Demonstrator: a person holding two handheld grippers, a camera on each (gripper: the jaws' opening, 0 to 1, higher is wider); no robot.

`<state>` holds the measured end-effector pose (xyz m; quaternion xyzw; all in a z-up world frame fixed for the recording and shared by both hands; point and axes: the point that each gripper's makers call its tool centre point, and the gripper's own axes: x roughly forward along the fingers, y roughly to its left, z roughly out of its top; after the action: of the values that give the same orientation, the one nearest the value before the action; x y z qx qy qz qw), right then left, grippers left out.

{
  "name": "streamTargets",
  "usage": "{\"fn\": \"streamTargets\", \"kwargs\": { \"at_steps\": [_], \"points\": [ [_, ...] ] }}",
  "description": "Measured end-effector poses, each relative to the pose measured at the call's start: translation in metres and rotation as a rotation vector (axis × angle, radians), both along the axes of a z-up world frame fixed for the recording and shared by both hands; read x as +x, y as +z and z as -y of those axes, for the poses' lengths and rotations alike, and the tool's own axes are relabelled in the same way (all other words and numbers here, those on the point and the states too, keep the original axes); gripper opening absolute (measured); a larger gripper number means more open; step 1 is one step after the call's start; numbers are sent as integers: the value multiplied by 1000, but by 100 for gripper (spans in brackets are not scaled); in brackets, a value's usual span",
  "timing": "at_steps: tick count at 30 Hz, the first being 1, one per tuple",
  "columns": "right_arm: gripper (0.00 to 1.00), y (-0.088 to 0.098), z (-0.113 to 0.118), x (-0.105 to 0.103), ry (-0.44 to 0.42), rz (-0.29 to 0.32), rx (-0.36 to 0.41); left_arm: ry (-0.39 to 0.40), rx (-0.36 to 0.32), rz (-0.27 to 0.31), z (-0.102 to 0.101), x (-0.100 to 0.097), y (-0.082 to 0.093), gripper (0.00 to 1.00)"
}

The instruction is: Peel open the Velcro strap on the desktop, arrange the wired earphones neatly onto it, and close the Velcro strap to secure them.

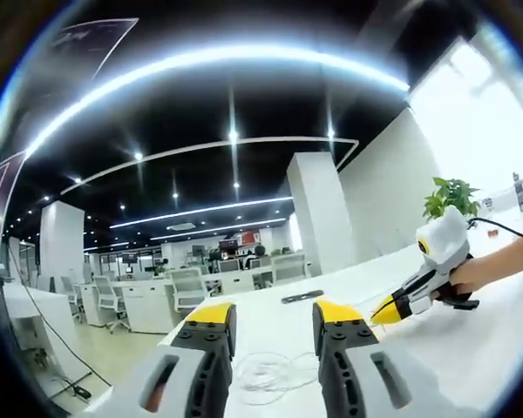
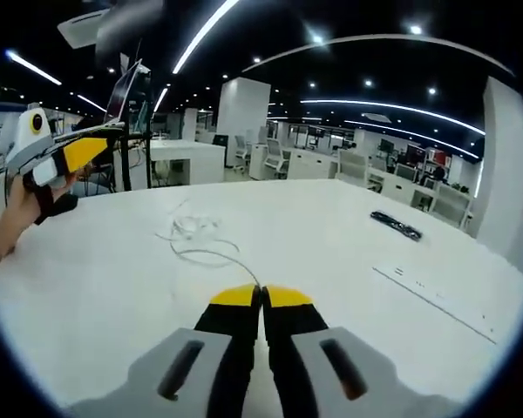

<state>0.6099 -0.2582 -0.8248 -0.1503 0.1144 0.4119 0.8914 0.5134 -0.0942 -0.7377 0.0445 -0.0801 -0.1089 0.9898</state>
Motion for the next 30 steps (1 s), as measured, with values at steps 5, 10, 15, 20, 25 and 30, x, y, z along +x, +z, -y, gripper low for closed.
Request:
{"fn": "streamTargets", "kwargs": {
  "at_steps": [5,10,15,20,25,30],
  "points": [
    [4,17,17,-13,-13,48,6,0,51,8,5,0,-3,39],
    [4,47,44,-27,-47,120,30,-10,47,-3,6,1,-5,38],
    [4,92,81,-45,-99,196,95,-14,62,-26,11,2,-12,38],
    [4,138,122,-69,-148,346,85,-18,76,-46,17,3,-17,38],
    [4,165,156,-96,-181,401,104,0,76,-53,16,6,-15,38],
    [4,194,195,-128,-236,478,125,7,71,-52,16,3,-9,38]
  ]
}}
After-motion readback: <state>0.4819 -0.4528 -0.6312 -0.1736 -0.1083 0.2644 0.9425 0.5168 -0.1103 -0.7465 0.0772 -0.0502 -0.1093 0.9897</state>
